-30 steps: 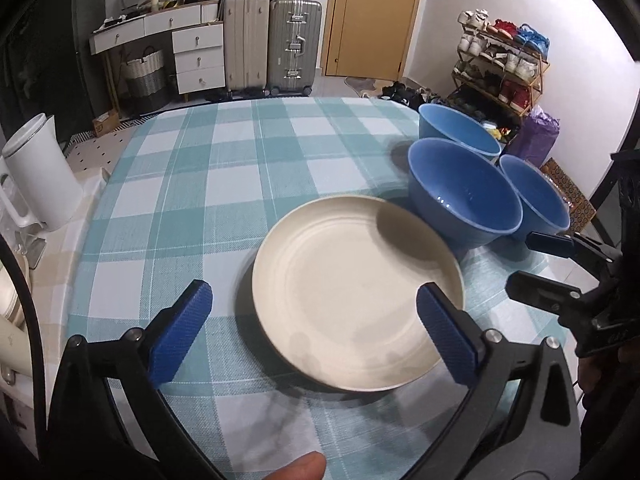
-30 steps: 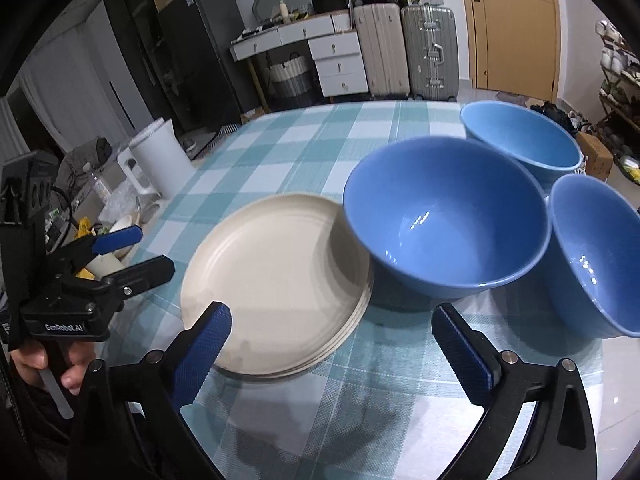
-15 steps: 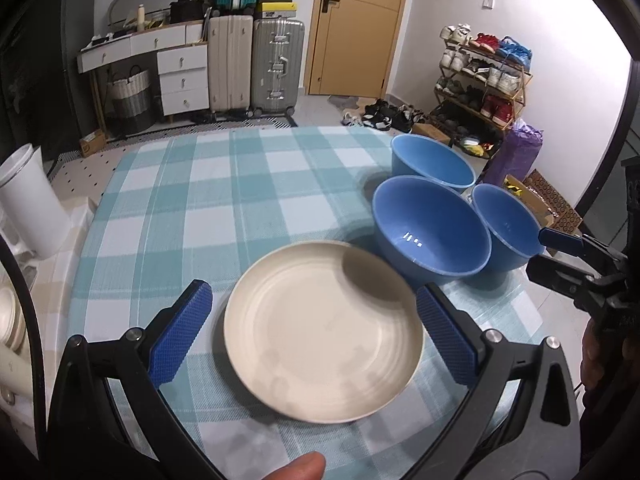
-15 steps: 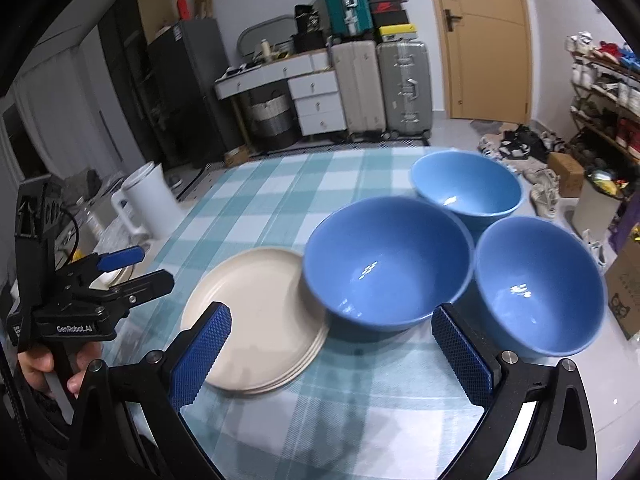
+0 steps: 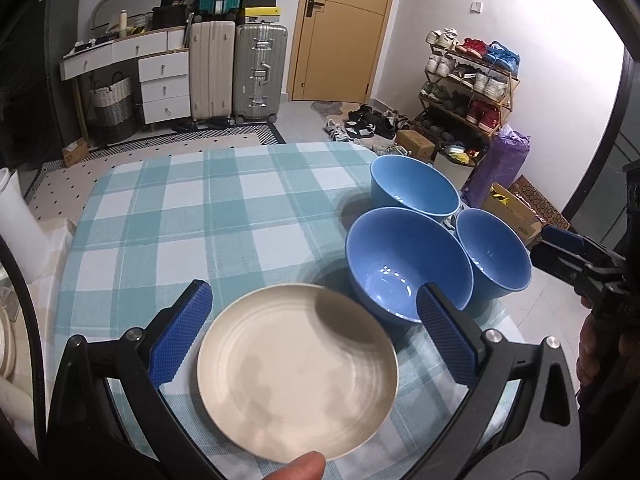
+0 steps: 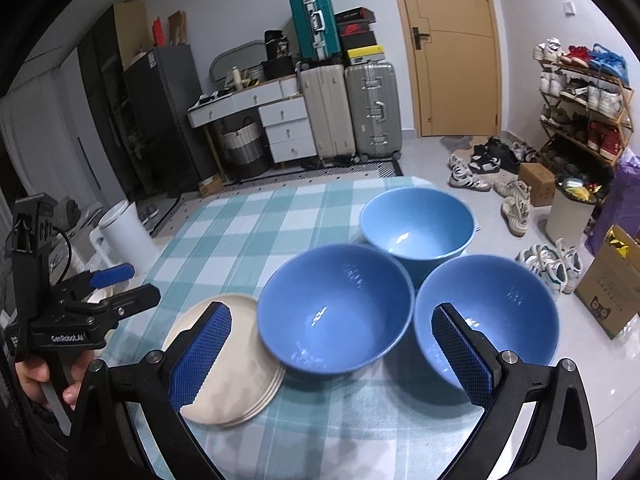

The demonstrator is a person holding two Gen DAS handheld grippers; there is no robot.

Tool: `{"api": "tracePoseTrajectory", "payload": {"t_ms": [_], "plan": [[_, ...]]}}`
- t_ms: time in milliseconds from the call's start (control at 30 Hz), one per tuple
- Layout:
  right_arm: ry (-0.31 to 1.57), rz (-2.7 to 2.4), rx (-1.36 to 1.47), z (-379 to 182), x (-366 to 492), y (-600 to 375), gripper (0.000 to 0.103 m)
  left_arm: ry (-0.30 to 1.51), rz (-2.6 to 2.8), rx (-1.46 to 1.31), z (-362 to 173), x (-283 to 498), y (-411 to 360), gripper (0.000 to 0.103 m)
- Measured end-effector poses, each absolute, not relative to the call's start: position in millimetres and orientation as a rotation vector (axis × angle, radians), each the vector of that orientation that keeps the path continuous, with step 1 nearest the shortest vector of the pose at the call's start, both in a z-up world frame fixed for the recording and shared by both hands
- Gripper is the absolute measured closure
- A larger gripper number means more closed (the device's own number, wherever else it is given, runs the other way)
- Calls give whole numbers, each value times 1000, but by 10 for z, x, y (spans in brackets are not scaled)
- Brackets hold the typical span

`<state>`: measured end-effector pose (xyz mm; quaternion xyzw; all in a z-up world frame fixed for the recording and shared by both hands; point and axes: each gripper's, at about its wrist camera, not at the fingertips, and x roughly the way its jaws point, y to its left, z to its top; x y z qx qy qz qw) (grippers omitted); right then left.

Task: Organize plates and bowls
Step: 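Move both grippers toward the rim of the nearest blue bowl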

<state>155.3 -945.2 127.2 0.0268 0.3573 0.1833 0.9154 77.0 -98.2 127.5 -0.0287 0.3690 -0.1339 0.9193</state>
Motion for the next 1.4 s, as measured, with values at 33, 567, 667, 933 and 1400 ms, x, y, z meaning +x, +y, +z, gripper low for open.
{"api": "tracePoseTrajectory", "payload": {"t_ms": [33, 567, 667, 933, 1400], "plan": [[733, 373, 55, 1284, 1575, -9466, 1, 763, -273, -56, 1284, 801, -1005, 1], [689, 316, 59, 1430, 1978, -9722, 1, 798, -314, -37, 1259, 1498, -1352, 1], [688, 303, 72, 1444, 2081, -9809, 1, 798, -319, -27, 1267, 1623, -1467, 1], [726, 253, 106, 1337, 2411, -10084, 1, 817, -328, -20, 1235, 1986, -1724, 1], [753, 201, 117, 1284, 2816, -10307, 1, 858, -354, -11, 1077, 2482, -2039, 1]]}}
